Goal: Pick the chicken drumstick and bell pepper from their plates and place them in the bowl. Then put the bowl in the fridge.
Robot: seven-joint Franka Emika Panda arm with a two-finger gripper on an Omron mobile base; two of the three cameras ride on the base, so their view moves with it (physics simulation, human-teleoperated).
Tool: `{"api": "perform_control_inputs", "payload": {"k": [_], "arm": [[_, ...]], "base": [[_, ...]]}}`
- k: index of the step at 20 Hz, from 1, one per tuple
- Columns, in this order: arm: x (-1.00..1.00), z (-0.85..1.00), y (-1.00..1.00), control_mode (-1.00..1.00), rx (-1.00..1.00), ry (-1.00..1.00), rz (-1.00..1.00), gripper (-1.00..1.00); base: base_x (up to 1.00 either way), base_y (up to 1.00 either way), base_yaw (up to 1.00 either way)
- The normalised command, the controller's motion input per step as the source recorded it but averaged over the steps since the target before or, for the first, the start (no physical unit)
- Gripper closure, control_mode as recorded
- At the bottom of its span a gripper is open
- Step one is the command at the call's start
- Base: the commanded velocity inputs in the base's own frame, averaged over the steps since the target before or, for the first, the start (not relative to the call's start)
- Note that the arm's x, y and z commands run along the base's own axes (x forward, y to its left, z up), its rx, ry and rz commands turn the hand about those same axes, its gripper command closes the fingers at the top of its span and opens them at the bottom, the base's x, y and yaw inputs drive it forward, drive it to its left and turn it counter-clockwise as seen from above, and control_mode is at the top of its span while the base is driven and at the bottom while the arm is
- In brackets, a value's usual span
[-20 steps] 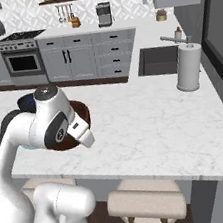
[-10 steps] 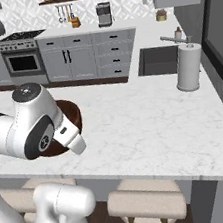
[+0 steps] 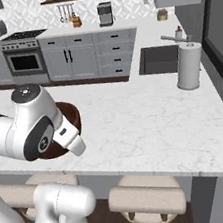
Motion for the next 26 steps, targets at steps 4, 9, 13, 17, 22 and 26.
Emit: {"api": "perform_control_inputs", "payload": {"k": [4, 9, 13, 17, 22, 26], "arm": [[0.0, 0.0, 0.0, 1.0, 0.0, 0.0, 0.0, 1.0], [0.0, 0.0, 0.0, 1.0, 0.0, 0.0, 0.0, 1.0], [0.0, 0.0, 0.0, 1.0, 0.0, 0.0, 0.0, 1.0], [0.0, 0.0, 0.0, 1.0, 0.0, 0.0, 0.0, 1.0], [0.0, 0.0, 0.0, 1.0, 0.0, 0.0, 0.0, 1.0], [0.0, 0.0, 0.0, 1.0, 0.0, 0.0, 0.0, 1.0]], "base": [[-0.58, 0.2, 0.24], [-0.5, 0.43, 0.57], [-0.1, 0.13, 0.94], [0.0, 0.0, 1.0], [0.49, 0.02, 0.89], [0.9, 0.05, 0.71]]}}
